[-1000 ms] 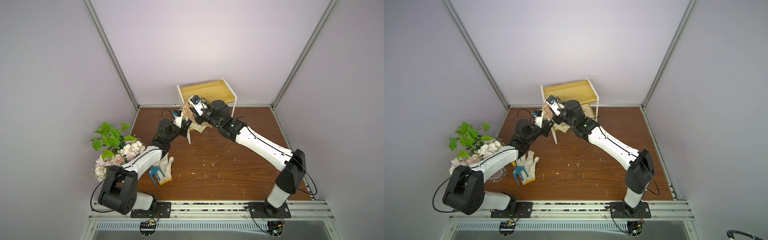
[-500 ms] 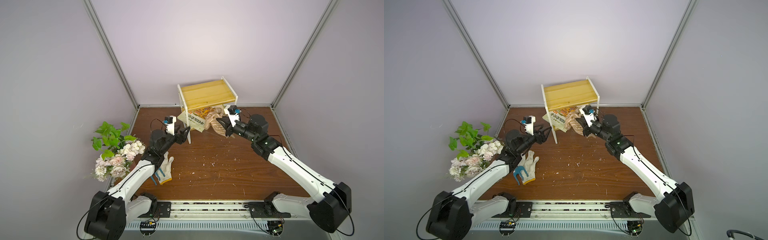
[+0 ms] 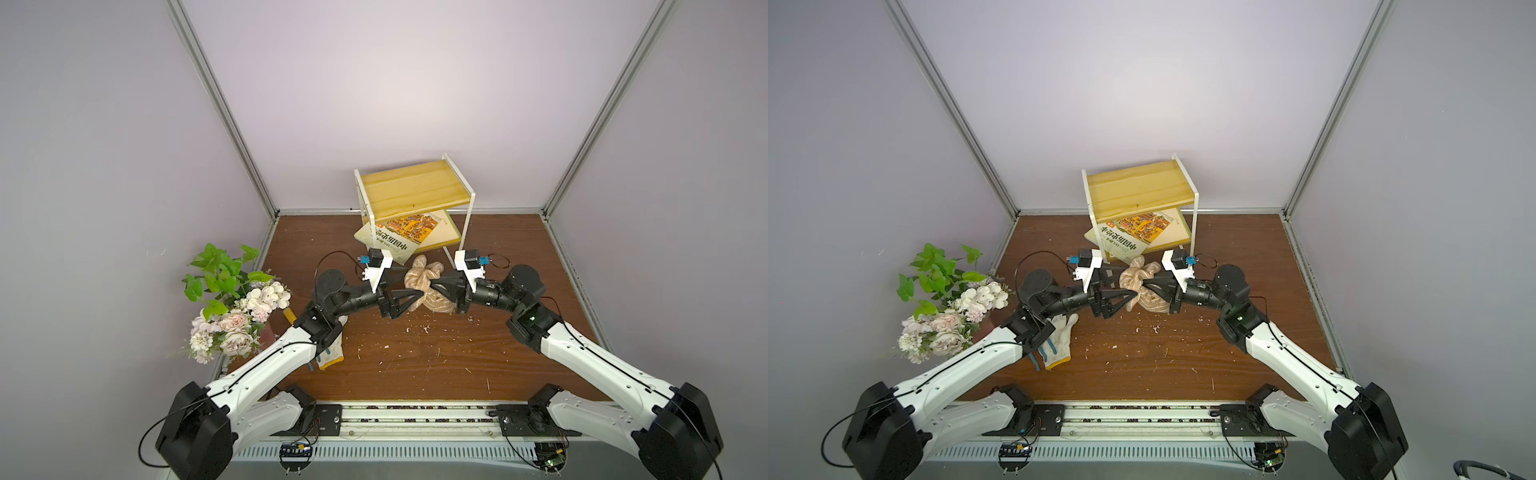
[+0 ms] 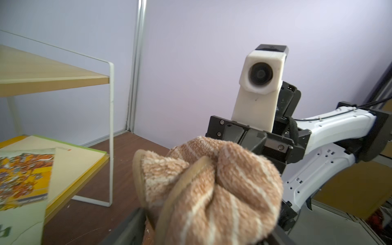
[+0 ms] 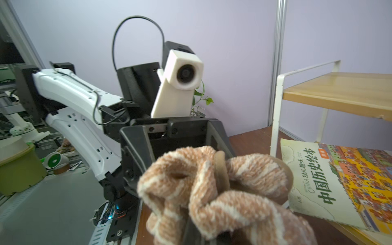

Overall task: Wipe the bookshelf clean with a cloth
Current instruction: Adjust the cleaning item, then adjust the shelf at the center of the board.

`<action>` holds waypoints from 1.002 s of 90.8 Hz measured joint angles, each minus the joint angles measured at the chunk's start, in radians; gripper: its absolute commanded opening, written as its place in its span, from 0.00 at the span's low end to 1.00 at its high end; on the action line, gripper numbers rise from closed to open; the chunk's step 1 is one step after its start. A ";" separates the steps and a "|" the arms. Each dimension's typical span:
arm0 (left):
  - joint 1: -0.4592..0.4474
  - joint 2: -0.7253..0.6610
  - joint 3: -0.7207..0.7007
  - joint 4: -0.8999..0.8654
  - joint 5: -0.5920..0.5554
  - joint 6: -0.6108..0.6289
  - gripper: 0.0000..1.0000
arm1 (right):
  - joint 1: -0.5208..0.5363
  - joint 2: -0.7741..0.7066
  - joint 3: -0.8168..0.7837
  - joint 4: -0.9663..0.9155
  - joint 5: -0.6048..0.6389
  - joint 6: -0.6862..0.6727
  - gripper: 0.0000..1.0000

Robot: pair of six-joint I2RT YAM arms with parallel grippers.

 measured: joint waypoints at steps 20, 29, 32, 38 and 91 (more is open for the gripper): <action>-0.016 0.115 0.034 0.086 0.142 -0.034 0.49 | 0.000 0.015 0.000 0.044 -0.007 0.021 0.00; -0.017 0.134 0.034 0.109 0.168 -0.045 0.20 | 0.000 0.024 0.000 0.055 -0.006 0.023 0.00; -0.018 0.137 0.034 0.109 0.164 -0.047 0.10 | 0.000 0.028 0.000 0.060 -0.003 0.024 0.07; -0.018 0.129 0.034 0.087 0.102 -0.035 0.01 | 0.000 0.030 0.000 0.063 0.032 0.025 0.33; 0.084 0.014 0.241 -0.296 -0.917 -0.104 0.00 | -0.267 0.326 0.214 -0.032 0.879 -0.142 0.83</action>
